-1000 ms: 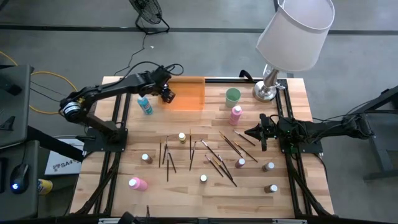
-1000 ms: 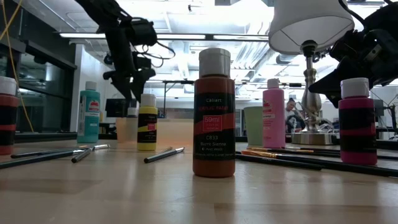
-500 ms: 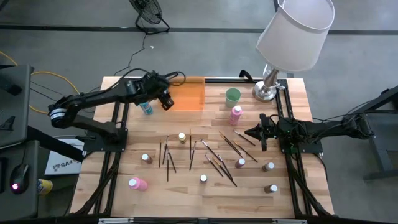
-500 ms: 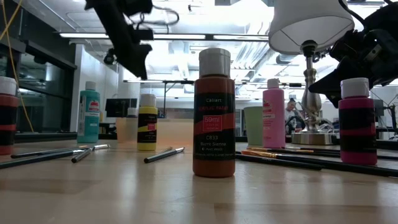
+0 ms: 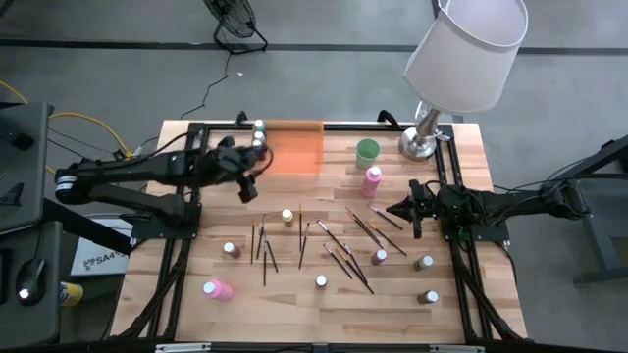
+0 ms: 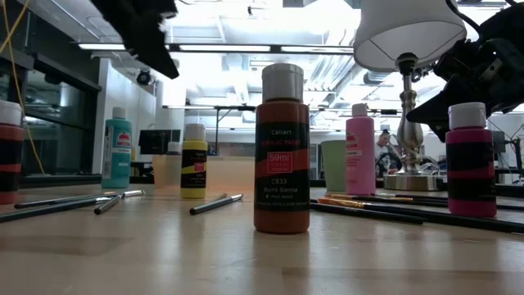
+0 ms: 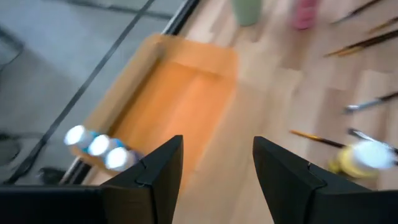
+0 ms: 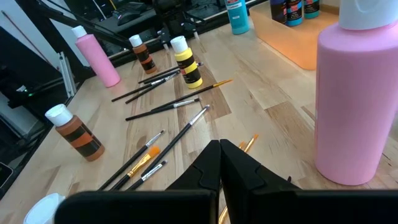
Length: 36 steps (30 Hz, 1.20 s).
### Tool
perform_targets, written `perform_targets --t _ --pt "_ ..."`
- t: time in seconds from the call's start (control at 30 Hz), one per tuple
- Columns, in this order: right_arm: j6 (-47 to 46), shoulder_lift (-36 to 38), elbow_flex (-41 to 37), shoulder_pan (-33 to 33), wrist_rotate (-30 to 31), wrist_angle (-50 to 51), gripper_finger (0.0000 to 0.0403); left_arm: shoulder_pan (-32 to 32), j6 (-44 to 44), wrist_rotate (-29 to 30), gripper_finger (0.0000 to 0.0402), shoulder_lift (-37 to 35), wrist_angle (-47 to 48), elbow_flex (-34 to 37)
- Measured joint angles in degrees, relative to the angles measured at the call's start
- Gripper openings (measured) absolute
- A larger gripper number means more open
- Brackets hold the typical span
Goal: Pick & Place Paint Supplies
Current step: Put the gray paint bottle into the orange bin
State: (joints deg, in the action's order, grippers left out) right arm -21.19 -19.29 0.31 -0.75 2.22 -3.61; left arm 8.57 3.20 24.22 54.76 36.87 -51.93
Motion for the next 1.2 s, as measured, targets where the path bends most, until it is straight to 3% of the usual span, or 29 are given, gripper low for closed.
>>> perform_targets --t 0.23,0.33,0.4,0.57,0.87,1.1,1.2 --pt "0.2 0.9 0.0 0.0 -36.1 -1.4 0.0002 -6.4 0.1 -0.8 0.0187 -9.1 -0.9 6.5" --pt "0.3 1.0 0.0 0.0 -44.8 -1.5 0.0002 -8.7 0.4 -1.3 0.0187 -12.3 -1.1 9.2" --pt "0.4 1.0 0.0 0.0 -47.1 -1.3 0.0002 -9.9 1.1 -1.4 0.0187 -13.6 -1.1 10.6" --pt "0.4 1.0 0.0 0.0 -45.3 -1.4 0.0002 -11.0 0.5 -1.5 0.0187 -15.3 -4.0 13.1" --pt "0.5 1.0 0.0 0.0 -35.9 -1.5 0.0002 -10.9 -1.4 -3.0 0.0187 -15.3 -5.2 13.3" --pt "5.9 1.0 0.0 0.0 -24.8 -2.3 0.0002 -10.9 -1.5 -4.4 0.0187 -15.3 -5.1 13.3" --pt "0.8 1.0 0.0 0.0 -20.3 -5.5 0.0002 -10.9 -1.4 -4.4 0.0187 -15.3 -5.4 13.3"
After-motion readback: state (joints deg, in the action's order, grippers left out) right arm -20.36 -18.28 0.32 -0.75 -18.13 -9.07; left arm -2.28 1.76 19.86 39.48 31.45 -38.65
